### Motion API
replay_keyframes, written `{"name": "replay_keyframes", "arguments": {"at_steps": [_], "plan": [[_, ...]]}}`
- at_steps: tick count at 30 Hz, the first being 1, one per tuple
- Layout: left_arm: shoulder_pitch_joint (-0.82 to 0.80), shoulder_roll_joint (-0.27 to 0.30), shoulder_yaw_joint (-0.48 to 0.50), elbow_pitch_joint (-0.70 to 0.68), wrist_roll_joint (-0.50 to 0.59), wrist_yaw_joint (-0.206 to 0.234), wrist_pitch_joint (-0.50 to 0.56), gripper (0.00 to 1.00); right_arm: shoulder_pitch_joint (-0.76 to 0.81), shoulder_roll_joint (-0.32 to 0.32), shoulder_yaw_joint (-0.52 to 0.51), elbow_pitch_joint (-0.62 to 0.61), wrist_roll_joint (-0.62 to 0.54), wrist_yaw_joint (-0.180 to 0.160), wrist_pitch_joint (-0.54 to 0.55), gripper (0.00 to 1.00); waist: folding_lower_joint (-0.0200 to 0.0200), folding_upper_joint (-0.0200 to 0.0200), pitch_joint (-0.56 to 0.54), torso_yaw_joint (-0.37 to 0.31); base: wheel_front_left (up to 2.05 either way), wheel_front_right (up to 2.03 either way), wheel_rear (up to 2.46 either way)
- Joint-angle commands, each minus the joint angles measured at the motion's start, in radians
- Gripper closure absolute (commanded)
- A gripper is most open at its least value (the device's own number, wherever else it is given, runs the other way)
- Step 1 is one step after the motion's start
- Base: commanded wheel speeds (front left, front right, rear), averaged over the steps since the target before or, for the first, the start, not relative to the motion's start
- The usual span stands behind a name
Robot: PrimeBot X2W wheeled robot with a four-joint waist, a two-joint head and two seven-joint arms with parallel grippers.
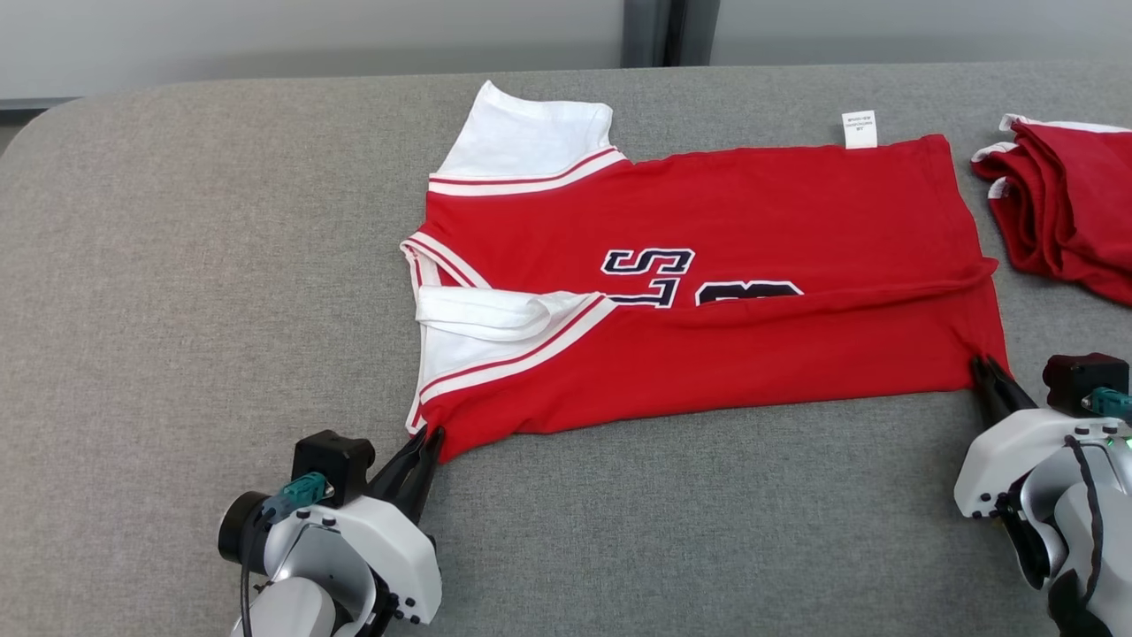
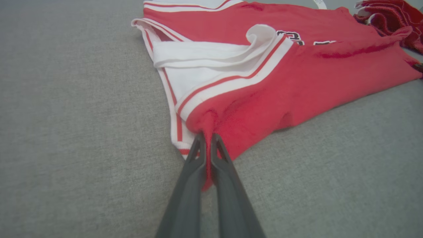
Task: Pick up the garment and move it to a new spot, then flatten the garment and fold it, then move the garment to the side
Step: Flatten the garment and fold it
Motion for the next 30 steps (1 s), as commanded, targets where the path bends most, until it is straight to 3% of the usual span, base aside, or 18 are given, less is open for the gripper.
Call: {"name": "replay_keyframes", "arguments": {"at_steps": [1, 9, 18, 30], "plan": [[0.007, 0.010, 0.002, -0.001, -0.001, -0.002, -0.005, 1.00, -0.008, -0.011, 0.012, 0.010, 0.013, 0.000, -0.002, 1.00, 0.0000, 0.0000, -0.002, 0.000, 0.00, 0.00, 0.00], [0.027, 0.037, 0.009, -0.028, 0.000, 0.007, -0.027, 1.00, 0.060, -0.061, 0.039, -0.057, 0.063, 0.000, -0.010, 1.00, 0.0000, 0.0000, -0.018, -0.004, 0.00, 0.00, 0.00], [0.110, 0.087, 0.026, -0.113, -0.007, 0.038, -0.020, 1.00, 0.255, -0.112, -0.015, -0.231, 0.076, -0.001, -0.010, 1.00, 0.0000, 0.0000, -0.040, -0.012, 0.00, 0.00, 0.00], [0.260, 0.111, 0.000, -0.245, -0.051, 0.063, 0.082, 1.00, 0.463, -0.128, -0.069, -0.446, 0.056, -0.001, 0.023, 1.00, 0.0000, 0.0000, -0.050, -0.024, 0.00, 0.00, 0.00]]}}
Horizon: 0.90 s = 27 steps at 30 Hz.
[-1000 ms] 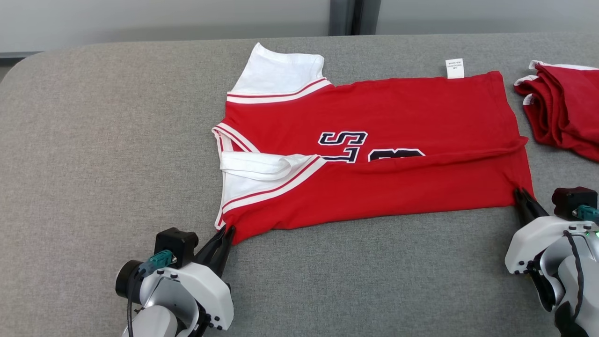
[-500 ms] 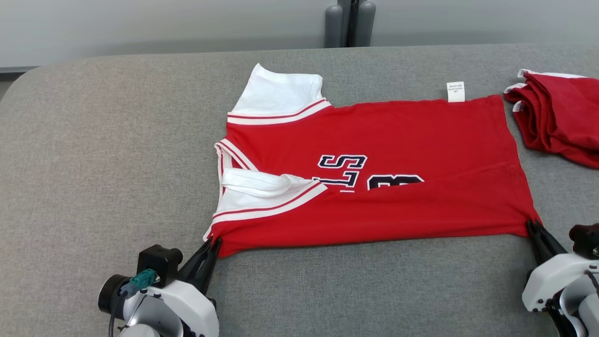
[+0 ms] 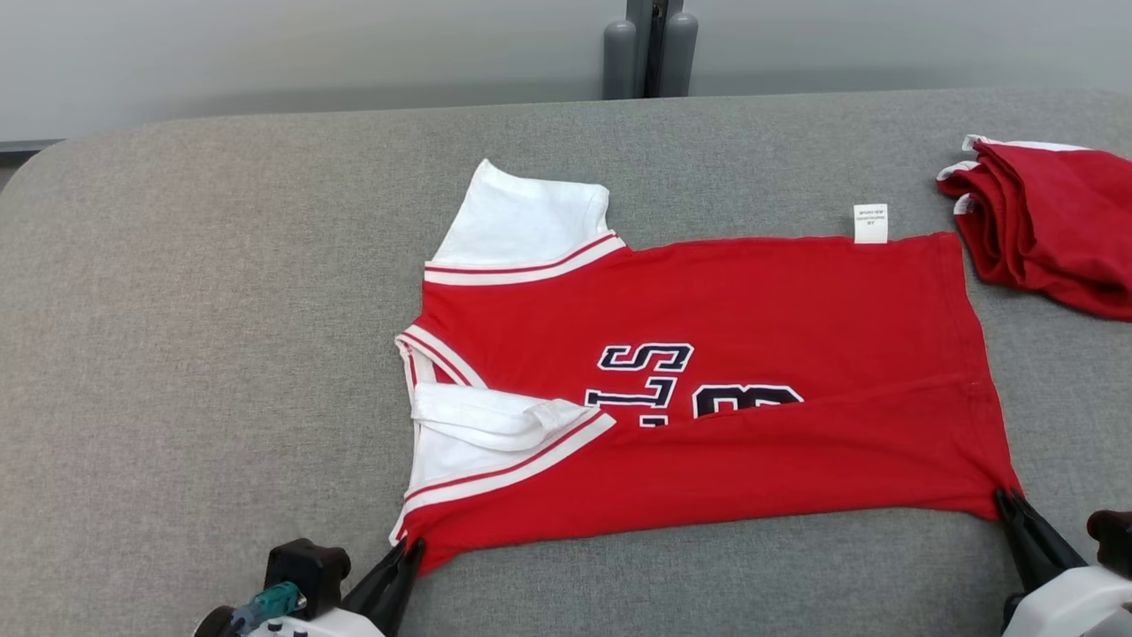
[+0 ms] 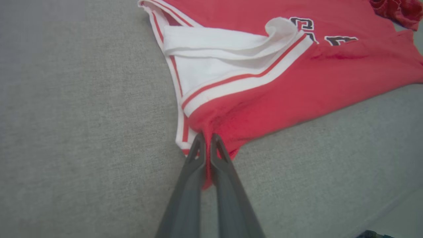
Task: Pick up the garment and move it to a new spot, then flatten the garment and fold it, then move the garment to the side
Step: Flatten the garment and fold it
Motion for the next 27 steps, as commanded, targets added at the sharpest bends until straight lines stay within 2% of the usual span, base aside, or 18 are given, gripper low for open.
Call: {"name": "replay_keyframes", "arguments": {"at_steps": [1, 9, 17, 18, 19, 20, 21, 22, 27], "plan": [[0.018, 0.004, 0.000, -0.016, -0.006, 0.010, 0.012, 1.00, 0.021, -0.010, -0.012, -0.019, -0.009, -0.003, 0.014, 1.00, 0.0000, 0.0000, -0.003, -0.001, 0.00, 0.00, 0.00], [0.054, 0.017, 0.000, -0.063, -0.016, 0.039, 0.053, 1.00, 0.070, -0.006, -0.058, -0.077, -0.057, -0.003, 0.066, 1.00, 0.0000, 0.0000, -0.022, 0.002, 0.00, 0.00, 0.00], [0.060, 0.022, 0.008, -0.068, -0.050, 0.037, 0.069, 1.00, 0.109, 0.006, -0.103, -0.124, -0.092, -0.003, 0.108, 1.00, 0.0000, 0.0000, -0.023, 0.006, 0.00, 0.00, 0.00], [0.056, 0.015, 0.008, -0.062, -0.057, 0.037, 0.071, 0.96, 0.109, 0.011, -0.108, -0.130, -0.094, -0.003, 0.110, 1.00, 0.0000, 0.0000, -0.023, 0.006, 0.00, 0.00, 0.00], [0.054, 0.010, 0.009, -0.054, -0.063, 0.038, 0.075, 0.69, 0.109, 0.017, -0.113, -0.134, -0.095, -0.003, 0.109, 0.87, 0.0000, 0.0000, -0.024, 0.006, 0.00, 0.00, 0.00], [0.052, 0.007, 0.010, -0.048, -0.067, 0.040, 0.075, 0.22, 0.111, 0.021, -0.117, -0.135, -0.097, -0.003, 0.108, 0.58, 0.0000, 0.0000, -0.025, 0.005, 0.00, 0.00, 0.00], [0.050, 0.004, 0.015, -0.046, -0.068, 0.046, 0.068, 0.00, 0.112, 0.025, -0.121, -0.137, -0.100, -0.003, 0.110, 0.36, 0.0000, 0.0000, -0.026, 0.004, 0.00, 0.00, 0.00], [0.048, -0.002, 0.022, -0.046, -0.072, 0.052, 0.061, 0.00, 0.112, 0.027, -0.131, -0.141, -0.104, -0.003, 0.106, 0.00, 0.0000, 0.0000, -0.028, 0.004, 0.00, 0.00, 0.00], [0.054, -0.011, 0.054, -0.062, -0.074, 0.081, 0.013, 0.00, 0.112, 0.042, -0.176, -0.166, -0.124, -0.002, 0.080, 0.00, 0.0000, 0.0000, -0.036, 0.000, 0.00, 0.00, 0.00]]}}
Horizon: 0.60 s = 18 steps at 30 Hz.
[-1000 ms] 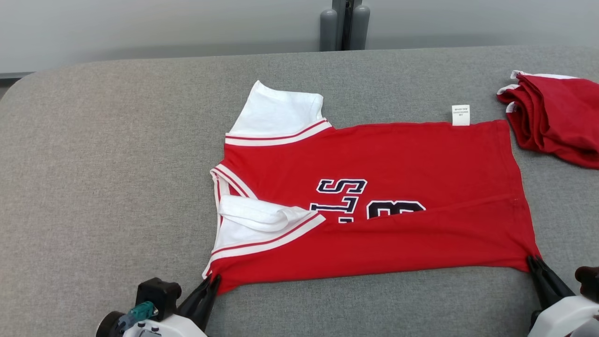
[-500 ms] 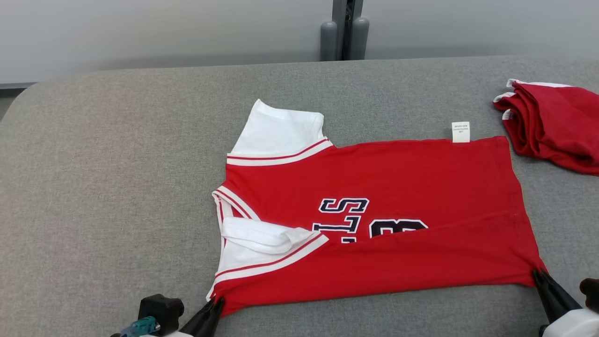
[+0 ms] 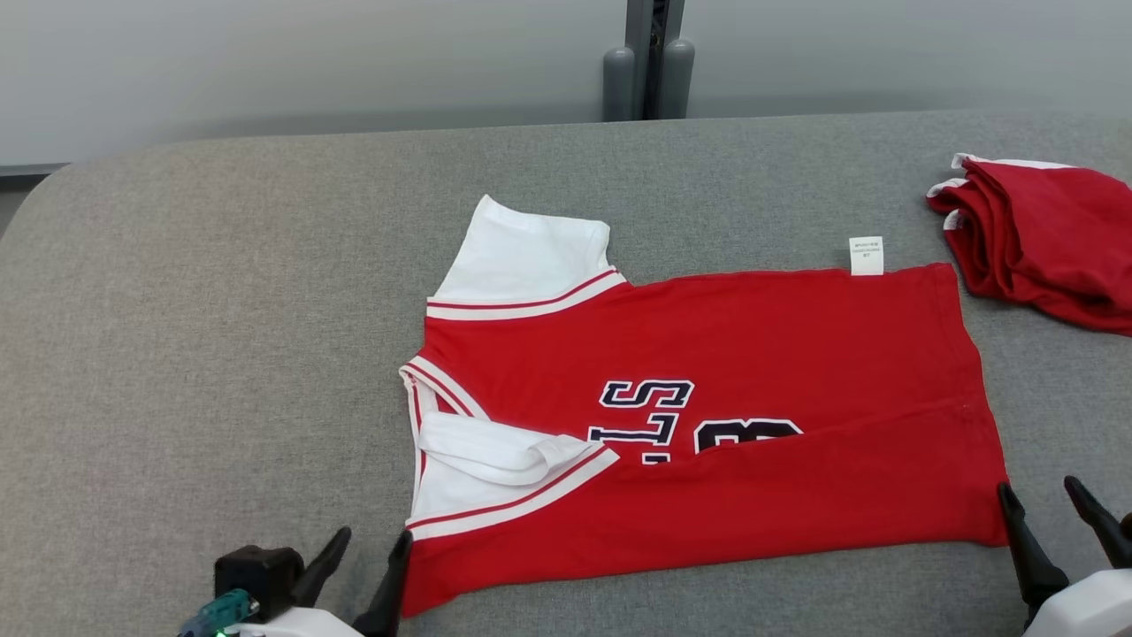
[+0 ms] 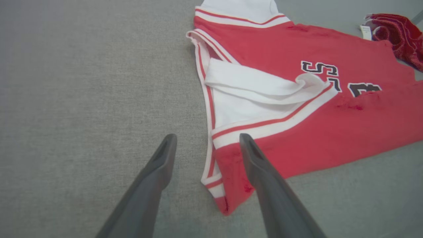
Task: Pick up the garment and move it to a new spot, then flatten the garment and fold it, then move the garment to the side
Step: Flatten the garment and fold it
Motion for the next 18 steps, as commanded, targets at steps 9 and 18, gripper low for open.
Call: {"name": "replay_keyframes", "arguments": {"at_steps": [9, 18], "plan": [[-0.064, -0.043, 0.083, -0.036, 0.001, 0.045, -0.169, 0.00, -0.065, 0.078, -0.049, -0.048, -0.095, -0.001, -0.069, 0.00, 0.0000, -0.0001, -0.053, -0.017, 0.00, 0.00, 0.00], [-0.135, -0.107, 0.107, 0.043, 0.017, 0.038, -0.333, 0.00, -0.145, 0.189, 0.002, -0.053, -0.160, -0.001, -0.109, 0.00, 0.0000, -0.0001, -0.119, -0.033, 0.00, 0.00, 0.00]]}}
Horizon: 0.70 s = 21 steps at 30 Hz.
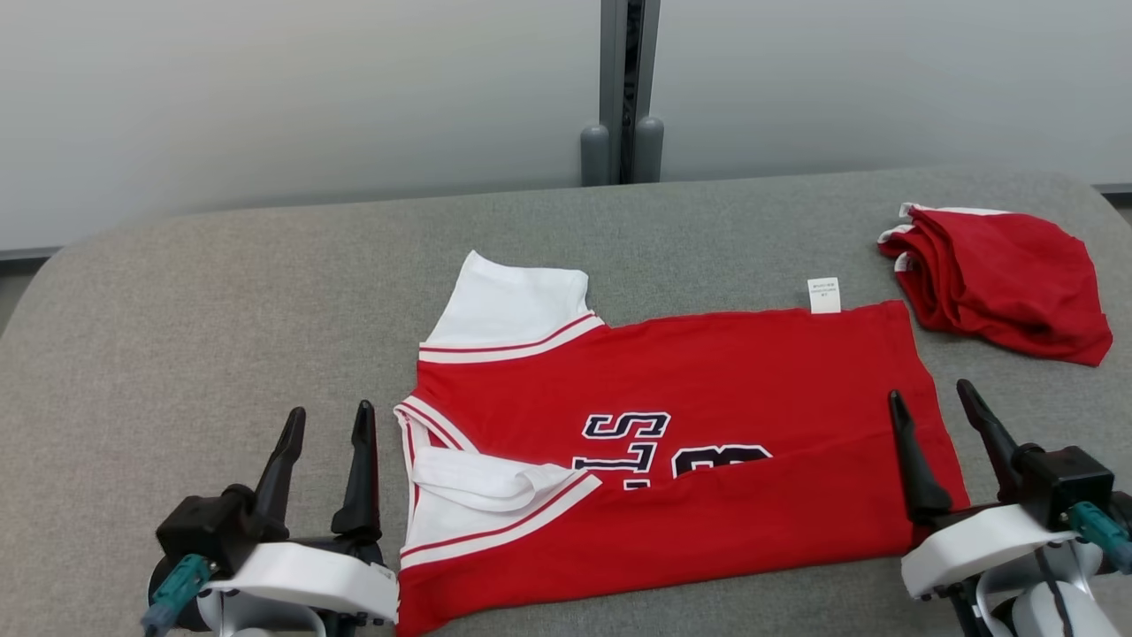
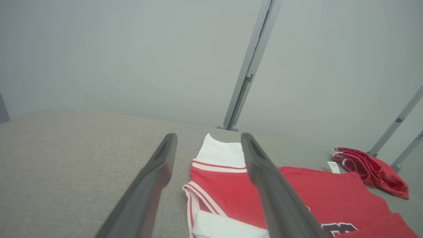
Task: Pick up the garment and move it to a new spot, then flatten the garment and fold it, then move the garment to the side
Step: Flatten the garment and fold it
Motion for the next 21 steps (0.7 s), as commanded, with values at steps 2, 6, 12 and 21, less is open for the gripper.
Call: {"name": "replay_keyframes", "arguments": {"at_steps": [2, 6, 12, 21], "plan": [[-0.032, -0.008, -0.009, 0.037, 0.011, -0.015, -0.011, 0.00, -0.002, 0.009, 0.000, 0.004, -0.018, -0.001, -0.010, 0.00, 0.0000, -0.0001, -0.020, -0.001, 0.00, 0.00, 0.00], [-0.115, -0.031, -0.039, 0.134, 0.021, -0.042, -0.014, 0.00, -0.009, 0.027, 0.015, 0.004, -0.030, -0.001, -0.010, 0.00, 0.0000, -0.0001, -0.024, -0.007, 0.00, 0.00, 0.00], [-0.321, -0.046, -0.079, 0.308, 0.046, -0.070, 0.048, 0.00, -0.039, 0.027, 0.028, -0.011, -0.035, -0.001, -0.010, 0.00, 0.0000, -0.0001, 0.040, -0.048, 0.00, 0.00, 0.00], [-0.679, -0.071, -0.115, 0.599, 0.065, -0.098, 0.165, 0.00, -0.106, 0.021, 0.025, -0.050, -0.010, -0.001, -0.011, 0.00, 0.0000, -0.0001, 0.224, -0.108, 0.00, 0.00, 0.00]]}}
